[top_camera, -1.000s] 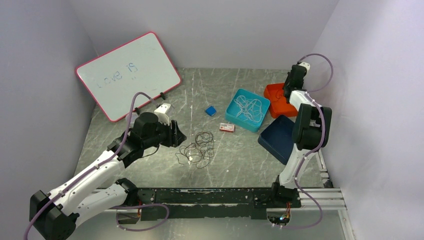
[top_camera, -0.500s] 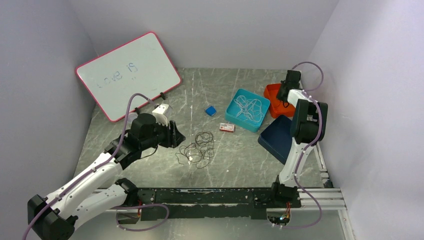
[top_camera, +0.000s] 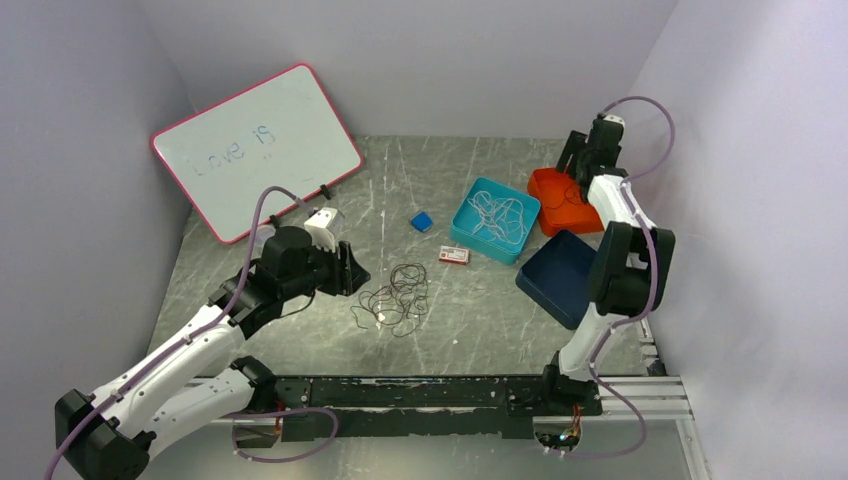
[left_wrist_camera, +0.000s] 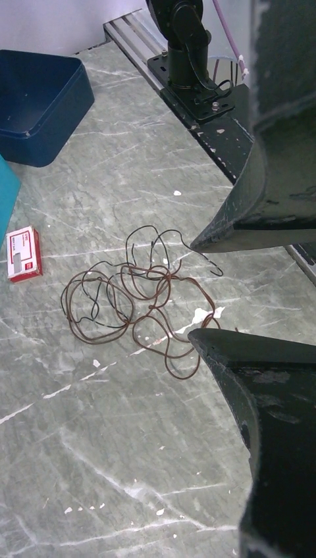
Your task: Untangle the cables
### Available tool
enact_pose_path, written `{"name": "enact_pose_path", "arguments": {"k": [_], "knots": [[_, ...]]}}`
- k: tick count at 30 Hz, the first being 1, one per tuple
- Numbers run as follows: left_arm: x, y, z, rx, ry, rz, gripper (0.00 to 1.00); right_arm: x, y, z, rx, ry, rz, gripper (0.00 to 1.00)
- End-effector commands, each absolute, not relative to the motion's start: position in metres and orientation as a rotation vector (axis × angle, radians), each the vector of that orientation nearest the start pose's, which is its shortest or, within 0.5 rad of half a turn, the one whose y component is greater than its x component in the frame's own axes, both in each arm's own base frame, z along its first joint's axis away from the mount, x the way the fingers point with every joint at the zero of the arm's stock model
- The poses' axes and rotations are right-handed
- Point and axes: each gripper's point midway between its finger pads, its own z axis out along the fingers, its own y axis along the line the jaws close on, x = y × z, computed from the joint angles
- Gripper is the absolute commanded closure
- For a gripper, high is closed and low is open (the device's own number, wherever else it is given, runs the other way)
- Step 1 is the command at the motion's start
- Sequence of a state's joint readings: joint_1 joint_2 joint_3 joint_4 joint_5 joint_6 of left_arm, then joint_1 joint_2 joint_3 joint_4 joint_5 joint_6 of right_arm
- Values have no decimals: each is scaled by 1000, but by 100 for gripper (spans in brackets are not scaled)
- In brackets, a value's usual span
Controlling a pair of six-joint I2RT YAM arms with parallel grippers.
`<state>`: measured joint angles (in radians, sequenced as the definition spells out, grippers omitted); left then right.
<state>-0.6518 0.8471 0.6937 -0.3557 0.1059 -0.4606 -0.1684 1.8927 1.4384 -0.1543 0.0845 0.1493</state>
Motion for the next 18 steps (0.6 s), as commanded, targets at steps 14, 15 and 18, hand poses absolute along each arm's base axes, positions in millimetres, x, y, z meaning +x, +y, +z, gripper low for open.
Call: {"name": "enact_pose_path", "arguments": {"k": [14,15,18], "knots": [[217,-211,183,282,2184,-753,48,472,-39,209,312,2008,-61,25],[217,-212,181,287,2195,-746,48,467,-24,210,280,2017,-38,25],[216,-215,174,317,2224,-745,48,451,17,211,211,2035,50,25]]}}
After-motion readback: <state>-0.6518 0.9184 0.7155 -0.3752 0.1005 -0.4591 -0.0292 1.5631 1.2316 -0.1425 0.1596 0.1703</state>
